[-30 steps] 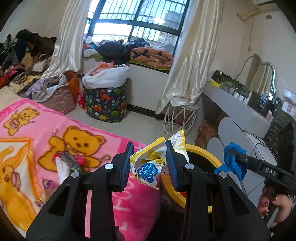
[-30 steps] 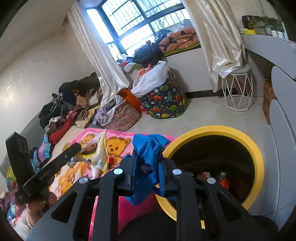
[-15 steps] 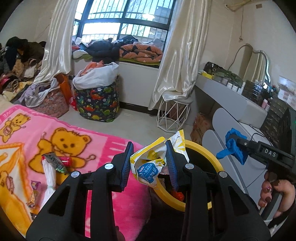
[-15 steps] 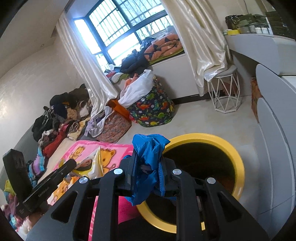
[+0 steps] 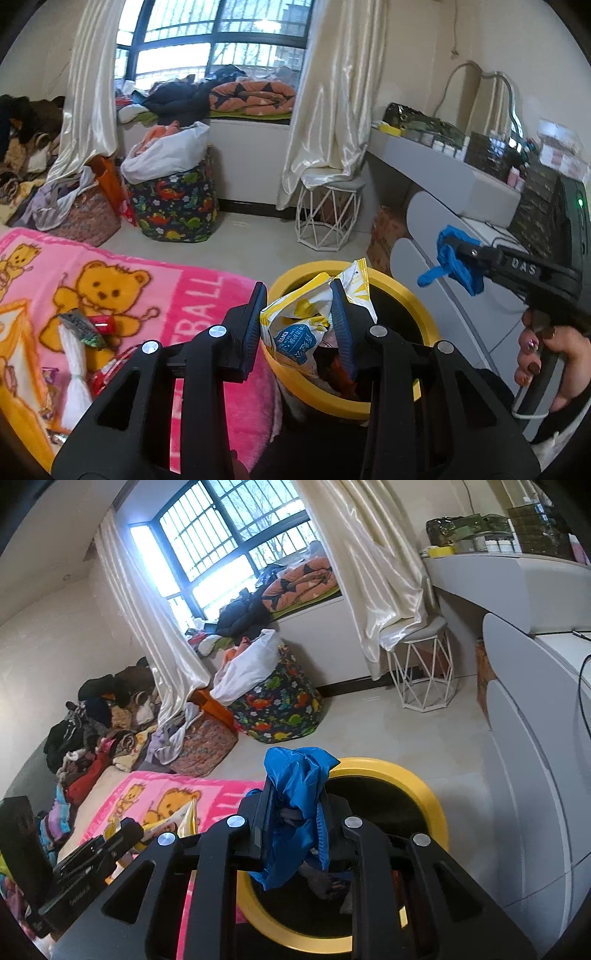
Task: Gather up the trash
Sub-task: 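Open both tools to drop the wrapper and blue cloth into the bin, then move both tools back over the trash on the blanket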
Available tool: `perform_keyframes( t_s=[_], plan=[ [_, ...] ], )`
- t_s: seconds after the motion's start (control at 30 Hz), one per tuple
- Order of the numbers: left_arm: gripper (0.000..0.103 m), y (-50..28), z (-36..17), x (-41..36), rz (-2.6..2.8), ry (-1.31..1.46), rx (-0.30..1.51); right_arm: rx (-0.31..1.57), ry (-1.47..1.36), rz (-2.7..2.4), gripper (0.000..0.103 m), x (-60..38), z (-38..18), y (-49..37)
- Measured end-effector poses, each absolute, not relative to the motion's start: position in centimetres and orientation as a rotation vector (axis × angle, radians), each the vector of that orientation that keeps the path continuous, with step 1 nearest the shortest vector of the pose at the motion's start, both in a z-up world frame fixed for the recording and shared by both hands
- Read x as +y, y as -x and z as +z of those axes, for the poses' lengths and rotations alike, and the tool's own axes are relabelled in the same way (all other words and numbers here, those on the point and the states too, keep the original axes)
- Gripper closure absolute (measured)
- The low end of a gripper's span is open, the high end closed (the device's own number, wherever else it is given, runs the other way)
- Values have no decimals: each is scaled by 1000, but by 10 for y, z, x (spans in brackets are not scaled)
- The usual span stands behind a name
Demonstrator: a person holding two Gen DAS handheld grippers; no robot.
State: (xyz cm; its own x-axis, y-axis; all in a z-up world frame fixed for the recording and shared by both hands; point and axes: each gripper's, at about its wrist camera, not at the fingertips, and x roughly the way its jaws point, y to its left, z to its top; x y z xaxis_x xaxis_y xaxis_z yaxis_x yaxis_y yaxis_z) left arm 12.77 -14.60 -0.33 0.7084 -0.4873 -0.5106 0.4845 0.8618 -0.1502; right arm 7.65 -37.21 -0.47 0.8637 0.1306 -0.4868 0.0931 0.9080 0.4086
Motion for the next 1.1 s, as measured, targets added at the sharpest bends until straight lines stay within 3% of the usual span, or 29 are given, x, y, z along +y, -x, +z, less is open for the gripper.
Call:
perform_keyframes(
  t_s=[0.7,0.83,0.9,0.97,1.03,1.1],
  plan=[
    [75,-137,-51,-206,-635,-120,684,564,-479,-27,85,-399,-27,-96],
    [73,-145,-61,-216,-657,-131,716,586,-527,-4,78,-405,-34,-109],
    [65,-149,-64,-218,-660,-127,715,608,-559,21,44,-411,-39,-120],
    [33,-157,-67,-215,-651,-104,732,597,-585,-9,38,-415,-43,-120],
    [19,-160,-65,-206,-617,-63,740,606,-590,-41,38,-417,-47,-114],
    [12,-155,-61,-197,-602,-24,732,598,-581,-65,32,-418,-50,-105]
  ],
)
